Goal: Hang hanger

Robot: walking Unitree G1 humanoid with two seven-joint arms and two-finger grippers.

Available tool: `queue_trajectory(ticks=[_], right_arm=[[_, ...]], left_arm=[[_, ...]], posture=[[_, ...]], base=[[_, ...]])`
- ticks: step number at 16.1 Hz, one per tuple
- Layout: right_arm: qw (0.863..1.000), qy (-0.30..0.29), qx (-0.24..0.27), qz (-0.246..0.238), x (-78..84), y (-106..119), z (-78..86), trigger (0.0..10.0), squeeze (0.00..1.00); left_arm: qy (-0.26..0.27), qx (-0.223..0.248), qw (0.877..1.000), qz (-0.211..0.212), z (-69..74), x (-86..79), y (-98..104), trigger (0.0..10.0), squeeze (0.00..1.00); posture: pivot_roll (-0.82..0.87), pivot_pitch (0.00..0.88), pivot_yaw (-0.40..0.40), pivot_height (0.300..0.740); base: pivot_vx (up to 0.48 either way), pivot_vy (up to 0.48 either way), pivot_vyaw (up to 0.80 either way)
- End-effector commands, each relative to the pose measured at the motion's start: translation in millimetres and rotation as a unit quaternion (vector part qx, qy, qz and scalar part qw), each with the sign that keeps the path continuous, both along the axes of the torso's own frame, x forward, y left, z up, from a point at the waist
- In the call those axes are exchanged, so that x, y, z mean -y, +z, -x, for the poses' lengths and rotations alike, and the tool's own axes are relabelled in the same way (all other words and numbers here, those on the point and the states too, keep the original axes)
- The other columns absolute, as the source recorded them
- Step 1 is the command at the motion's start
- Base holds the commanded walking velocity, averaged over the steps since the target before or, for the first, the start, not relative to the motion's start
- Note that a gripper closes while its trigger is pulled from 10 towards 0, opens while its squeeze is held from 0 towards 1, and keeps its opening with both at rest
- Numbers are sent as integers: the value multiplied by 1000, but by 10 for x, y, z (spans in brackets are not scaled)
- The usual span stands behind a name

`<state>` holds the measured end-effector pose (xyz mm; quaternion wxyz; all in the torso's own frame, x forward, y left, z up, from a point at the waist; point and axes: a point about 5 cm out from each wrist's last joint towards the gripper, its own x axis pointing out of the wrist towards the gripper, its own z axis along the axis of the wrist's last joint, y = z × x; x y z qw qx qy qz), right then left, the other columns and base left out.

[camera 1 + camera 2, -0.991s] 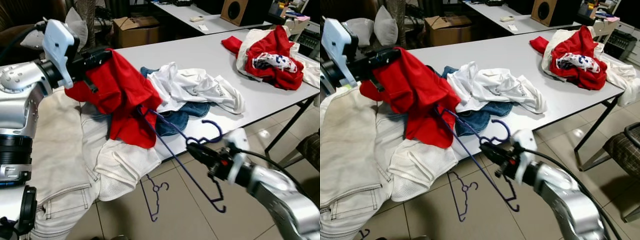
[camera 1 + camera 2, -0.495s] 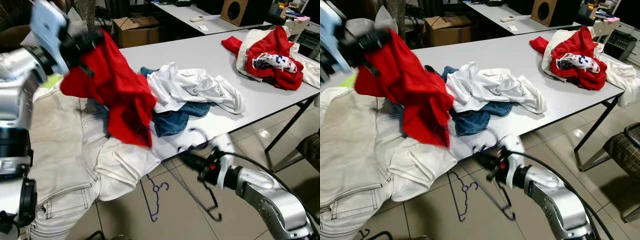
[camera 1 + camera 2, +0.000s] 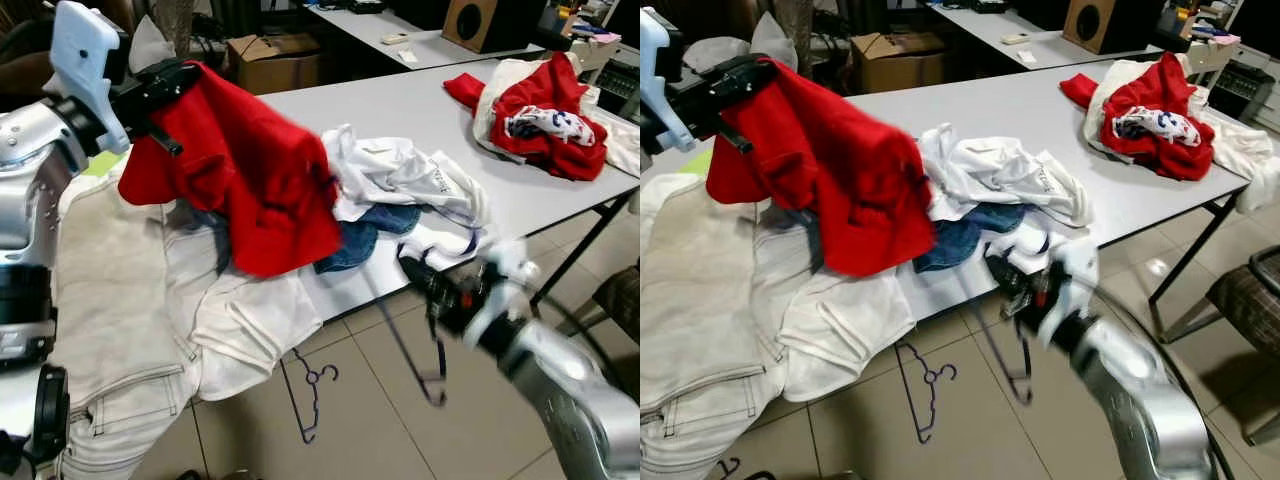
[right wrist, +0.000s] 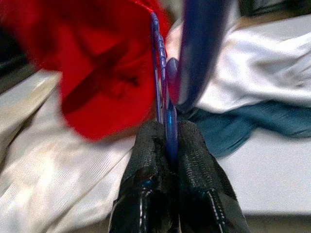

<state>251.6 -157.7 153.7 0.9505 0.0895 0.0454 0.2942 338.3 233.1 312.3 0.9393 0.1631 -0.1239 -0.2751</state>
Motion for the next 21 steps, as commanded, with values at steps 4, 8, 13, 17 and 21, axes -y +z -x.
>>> queue_trajectory(ticks=[4, 8, 13, 17, 21], right_arm=[[998, 51, -39, 3, -56, -93, 112, 10000, 0], [993, 94, -76, -16, -173, -210, 172, 10000, 0], [994, 9, -84, -72, -132, -298, -77, 10000, 0], [989, 45, -82, -111, -213, -288, -124, 10000, 0], [979, 125, -107, -117, -380, -339, -32, 10000, 0]], left_arm=[[-6, 12, 1000, 28, 129, 2, 58, 0, 0], [-22, 1, 998, 53, 176, 103, -4, 0, 0], [-74, 6, 993, 91, 254, 169, 117, 0, 0], [-90, -9, 991, 100, 281, 170, 125, 0, 0], [-109, -11, 987, 114, 307, 237, 142, 0, 0]], posture=[[-32, 0, -34, 740], [-33, 0, -32, 740], [-29, 0, -18, 740], [-23, 0, -13, 740], [-18, 0, -15, 740]], base=[[0, 0, 0], [0, 0, 0], [0, 0, 0], [0, 0, 0], [0, 0, 0]])
